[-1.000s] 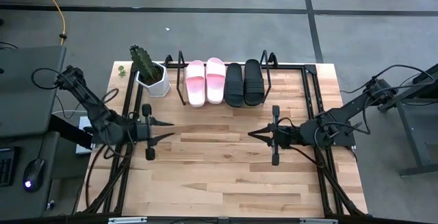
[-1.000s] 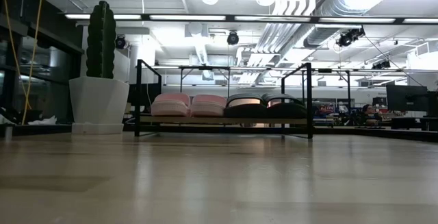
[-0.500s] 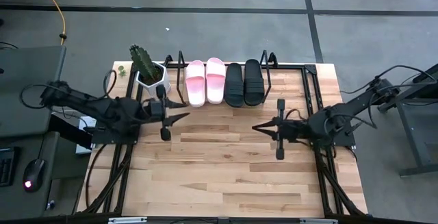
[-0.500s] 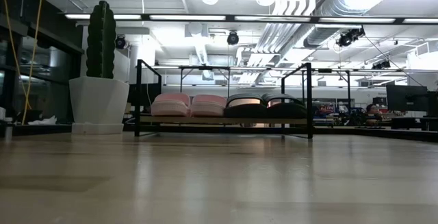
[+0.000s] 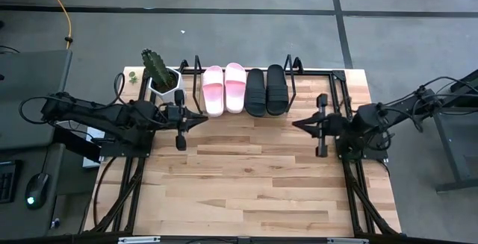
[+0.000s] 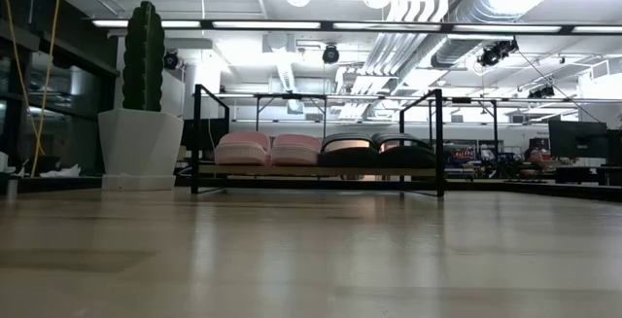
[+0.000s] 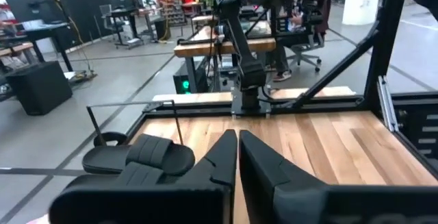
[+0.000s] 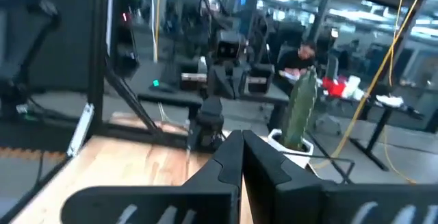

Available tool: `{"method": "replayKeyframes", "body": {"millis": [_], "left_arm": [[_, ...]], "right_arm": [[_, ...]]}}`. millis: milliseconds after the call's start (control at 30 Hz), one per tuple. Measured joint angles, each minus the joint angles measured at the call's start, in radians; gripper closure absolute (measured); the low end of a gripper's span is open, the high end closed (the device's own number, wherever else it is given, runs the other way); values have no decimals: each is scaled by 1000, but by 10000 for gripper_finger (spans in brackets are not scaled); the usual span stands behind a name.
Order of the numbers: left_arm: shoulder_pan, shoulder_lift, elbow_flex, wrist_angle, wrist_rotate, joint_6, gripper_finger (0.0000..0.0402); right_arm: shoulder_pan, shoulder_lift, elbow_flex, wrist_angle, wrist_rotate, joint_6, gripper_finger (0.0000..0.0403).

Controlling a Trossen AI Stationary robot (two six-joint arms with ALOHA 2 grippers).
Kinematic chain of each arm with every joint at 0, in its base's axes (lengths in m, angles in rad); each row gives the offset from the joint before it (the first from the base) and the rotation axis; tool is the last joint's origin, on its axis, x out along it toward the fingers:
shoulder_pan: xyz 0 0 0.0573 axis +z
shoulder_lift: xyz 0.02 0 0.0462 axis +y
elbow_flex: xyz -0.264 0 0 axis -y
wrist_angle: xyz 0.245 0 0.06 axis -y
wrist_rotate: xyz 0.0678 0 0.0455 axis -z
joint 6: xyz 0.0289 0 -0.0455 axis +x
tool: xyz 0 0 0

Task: Pick and place slides into the shelf
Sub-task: Return to Home Position

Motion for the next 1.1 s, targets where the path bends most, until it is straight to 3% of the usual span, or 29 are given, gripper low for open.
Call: {"method": "replayKeyframes", "body": {"millis": [233,467,1100], "left_arm": [[0,-27,0,-55,10,-19,399],[0,-54,0,-89,10,-37,400],[0,-120,-36,-168,-28,-45,401]], "right_arm": [[-28,-231,-203,110,-51,-4,403],[-28,-383,-293,103,-63,19,403],[-28,-405,-299,-5,-78,-8,403]]}}
